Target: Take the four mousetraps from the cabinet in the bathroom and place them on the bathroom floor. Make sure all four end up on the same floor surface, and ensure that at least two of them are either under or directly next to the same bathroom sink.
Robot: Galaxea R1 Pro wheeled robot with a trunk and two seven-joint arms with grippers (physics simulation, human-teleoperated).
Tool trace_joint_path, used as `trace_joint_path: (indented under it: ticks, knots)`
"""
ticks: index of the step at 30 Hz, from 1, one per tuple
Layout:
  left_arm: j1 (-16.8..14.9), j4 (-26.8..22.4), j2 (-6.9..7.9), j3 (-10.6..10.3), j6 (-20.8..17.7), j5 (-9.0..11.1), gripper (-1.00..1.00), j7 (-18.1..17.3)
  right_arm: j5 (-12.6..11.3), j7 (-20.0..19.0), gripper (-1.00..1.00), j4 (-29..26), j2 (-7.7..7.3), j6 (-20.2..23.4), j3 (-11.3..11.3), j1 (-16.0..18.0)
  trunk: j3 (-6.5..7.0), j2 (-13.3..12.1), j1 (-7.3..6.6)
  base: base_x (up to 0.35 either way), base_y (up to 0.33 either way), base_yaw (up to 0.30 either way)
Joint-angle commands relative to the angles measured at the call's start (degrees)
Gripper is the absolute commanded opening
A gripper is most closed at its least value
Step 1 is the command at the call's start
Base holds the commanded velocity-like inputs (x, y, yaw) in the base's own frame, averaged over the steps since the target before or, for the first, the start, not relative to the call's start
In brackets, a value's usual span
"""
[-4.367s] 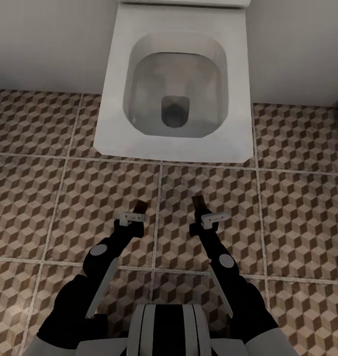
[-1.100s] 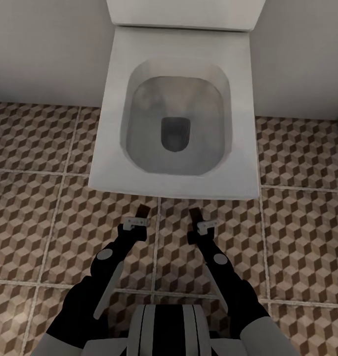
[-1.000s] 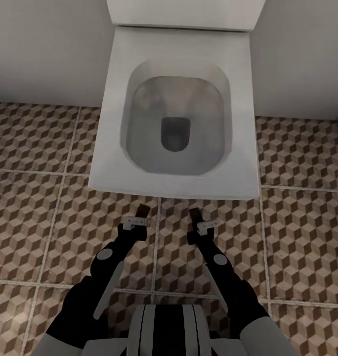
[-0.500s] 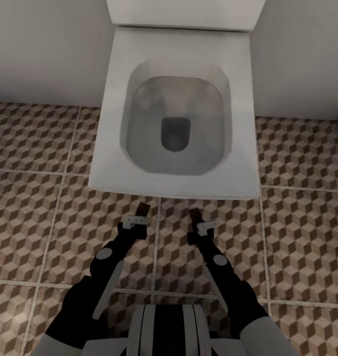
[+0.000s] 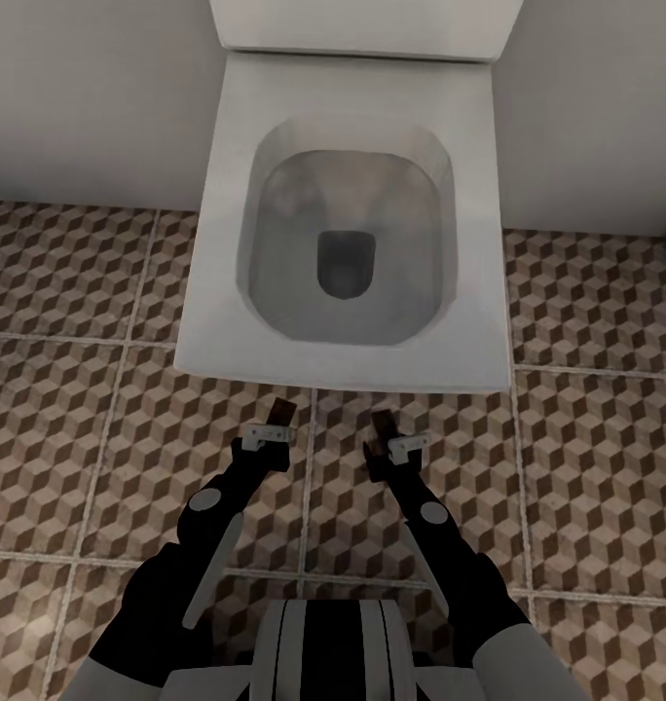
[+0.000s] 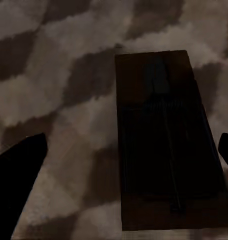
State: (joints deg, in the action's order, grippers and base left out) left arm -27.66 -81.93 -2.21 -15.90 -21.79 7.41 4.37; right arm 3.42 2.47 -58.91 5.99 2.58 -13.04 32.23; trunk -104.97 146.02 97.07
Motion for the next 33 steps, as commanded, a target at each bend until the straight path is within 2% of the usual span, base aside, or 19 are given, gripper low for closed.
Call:
trace_joint_path:
  ticks: [1, 27, 33]
  knots:
    - [0.0, -0.1, 0.02, -0.1, -0.3, 0.6, -1.0, 0.5, 0.4, 0.3, 1.0, -0.1, -0.01, 0.3, -0.1, 0.0, -0.03, 0.0, -0.01, 0.0, 0.0, 0.0]
    - [0.0, 0.4, 0.02, 0.0, -0.3, 0.6, -1.0, 0.4, 0.4, 0.3, 1.0, -0.3, -0.02, 0.0, -0.1, 0.0, -0.03, 0.0, -0.01, 0.0, 0.0, 0.0]
    - [0.0, 1.4, 0.02, 0.1, -0.2, 0.6, -1.0, 0.2, 0.4, 0.3, 1.0, -0.7, -0.01, -1.1, -1.1, 0.0, -0.03, 0.0, -0.01, 0.0, 0.0, 0.0]
